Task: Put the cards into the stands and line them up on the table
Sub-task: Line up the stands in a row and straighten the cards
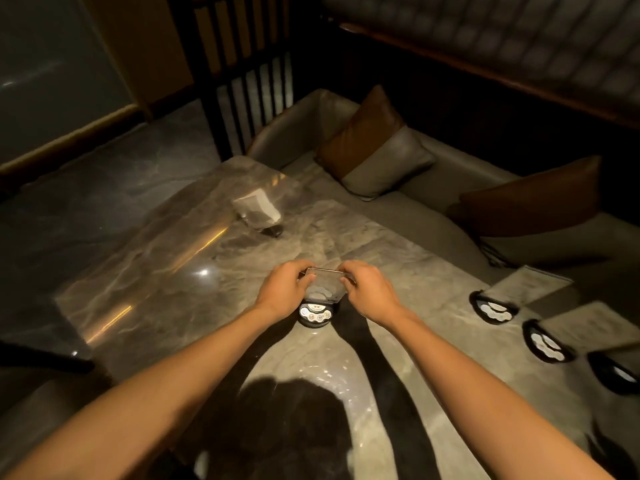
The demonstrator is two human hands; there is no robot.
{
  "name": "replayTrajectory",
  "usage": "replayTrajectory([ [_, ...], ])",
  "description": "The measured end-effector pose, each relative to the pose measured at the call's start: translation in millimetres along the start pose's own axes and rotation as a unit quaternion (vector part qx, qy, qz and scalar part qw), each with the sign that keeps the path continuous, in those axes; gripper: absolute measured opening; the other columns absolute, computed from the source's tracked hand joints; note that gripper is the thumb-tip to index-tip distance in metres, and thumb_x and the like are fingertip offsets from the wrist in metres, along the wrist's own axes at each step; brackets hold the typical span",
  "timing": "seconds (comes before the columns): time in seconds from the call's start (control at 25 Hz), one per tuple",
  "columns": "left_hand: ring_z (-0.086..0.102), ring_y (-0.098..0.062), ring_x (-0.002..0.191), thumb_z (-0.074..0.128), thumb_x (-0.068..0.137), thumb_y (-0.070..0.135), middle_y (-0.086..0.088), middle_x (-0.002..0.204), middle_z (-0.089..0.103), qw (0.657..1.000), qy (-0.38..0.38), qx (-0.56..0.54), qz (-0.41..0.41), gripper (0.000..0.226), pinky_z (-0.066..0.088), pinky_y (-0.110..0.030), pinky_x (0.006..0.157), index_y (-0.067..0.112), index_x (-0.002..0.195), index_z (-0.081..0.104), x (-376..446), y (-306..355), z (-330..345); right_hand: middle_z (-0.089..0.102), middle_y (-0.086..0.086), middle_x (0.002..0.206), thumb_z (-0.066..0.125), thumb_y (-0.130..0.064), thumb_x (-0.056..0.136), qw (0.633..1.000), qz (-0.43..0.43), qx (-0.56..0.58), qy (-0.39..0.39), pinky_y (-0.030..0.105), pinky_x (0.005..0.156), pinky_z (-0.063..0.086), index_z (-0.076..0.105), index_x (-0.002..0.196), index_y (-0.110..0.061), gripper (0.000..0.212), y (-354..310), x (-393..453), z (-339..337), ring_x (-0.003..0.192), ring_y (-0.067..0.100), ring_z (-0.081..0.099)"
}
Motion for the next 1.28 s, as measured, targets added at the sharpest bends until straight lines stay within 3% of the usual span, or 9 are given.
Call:
replayTrajectory([
  [0.16,0.068,-0.011,0.091,0.065,0.094,0.024,0.009,0.099,0.075,0.996,-0.060,0.015,0.066,0.016,0.054,-0.037,0.085,0.027,0.107,0.073,54,70,52,0.071,0.004,0.108,0.059,-0.015,0.092,0.998,0.043,-0.029,0.040,0.040,0.086,0.049,0.066,0.108,-0.021,0.019,70,-9,-58,0.102,0.029,0.064],
  [0.44,0.070,-0.016,0.099,0.067,0.094,0.019,-0.001,0.108,0.076,0.987,-0.105,-0.007,0.120,0.021,0.054,-0.034,0.090,0.014,0.113,0.074,115,163,141,0.071,0.005,0.098,0.059,-0.011,0.091,0.988,0.091,-0.103,0.075,0.040,0.080,0.046,0.068,0.099,-0.016,0.013,172,-20,-133,0.094,0.029,0.065],
  [0.52,0.070,-0.017,0.100,0.067,0.094,0.019,-0.002,0.109,0.076,0.985,-0.113,-0.007,0.127,0.023,0.054,-0.035,0.091,0.013,0.115,0.073,125,177,160,0.070,0.005,0.100,0.058,-0.010,0.091,0.986,0.102,-0.114,0.068,0.042,0.085,0.048,0.068,0.102,-0.015,0.016,191,-21,-144,0.095,0.029,0.065],
  [0.68,0.069,-0.015,0.097,0.067,0.094,0.019,0.001,0.105,0.076,0.981,-0.137,-0.004,0.139,0.018,0.055,-0.035,0.088,0.016,0.110,0.074,144,204,191,0.069,0.004,0.103,0.054,-0.009,0.091,0.984,0.110,-0.119,0.073,0.039,0.096,0.038,0.068,0.108,-0.015,0.023,227,-30,-159,0.099,0.026,0.061],
  [0.92,0.069,-0.017,0.096,0.063,0.097,0.020,-0.001,0.105,0.076,0.977,-0.164,0.021,0.133,0.017,0.052,-0.030,0.084,0.016,0.109,0.073,151,215,222,0.068,0.005,0.102,0.049,-0.002,0.088,0.983,0.133,-0.118,0.042,0.038,0.092,0.037,0.067,0.108,-0.016,0.030,259,-32,-158,0.100,0.029,0.062],
  [1.04,0.068,-0.018,0.098,0.061,0.098,0.023,-0.002,0.111,0.074,0.974,-0.193,0.032,0.114,0.023,0.050,-0.027,0.084,0.014,0.116,0.071,150,210,233,0.069,0.008,0.113,0.048,-0.001,0.089,0.981,0.155,-0.111,0.030,0.041,0.100,0.036,0.065,0.118,-0.017,0.038,268,-35,-151,0.107,0.032,0.061],
  [1.16,0.067,-0.014,0.098,0.062,0.097,0.025,-0.003,0.117,0.072,0.975,-0.197,0.037,0.099,0.031,0.051,-0.027,0.086,0.014,0.125,0.067,150,213,231,0.066,0.011,0.126,0.052,-0.002,0.089,0.979,0.162,-0.127,0.004,0.046,0.118,0.022,0.059,0.131,-0.016,0.045,273,-34,-147,0.123,0.029,0.058],
  [1.28,0.062,-0.018,0.111,0.066,0.094,0.029,-0.004,0.130,0.066,0.974,-0.187,0.071,0.104,0.042,0.047,-0.029,0.093,0.015,0.133,0.061,149,228,225,0.060,0.011,0.137,0.054,-0.007,0.093,0.982,0.144,-0.121,0.006,0.051,0.123,0.011,0.050,0.143,-0.017,0.051,272,-47,-157,0.132,0.027,0.052],
])
Point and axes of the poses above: each hand's wrist, its own x-axis towards the middle knuckle, its own z-axis out of the palm, y = z × x, the point moved 8 cm from there along x, towards the middle knuckle
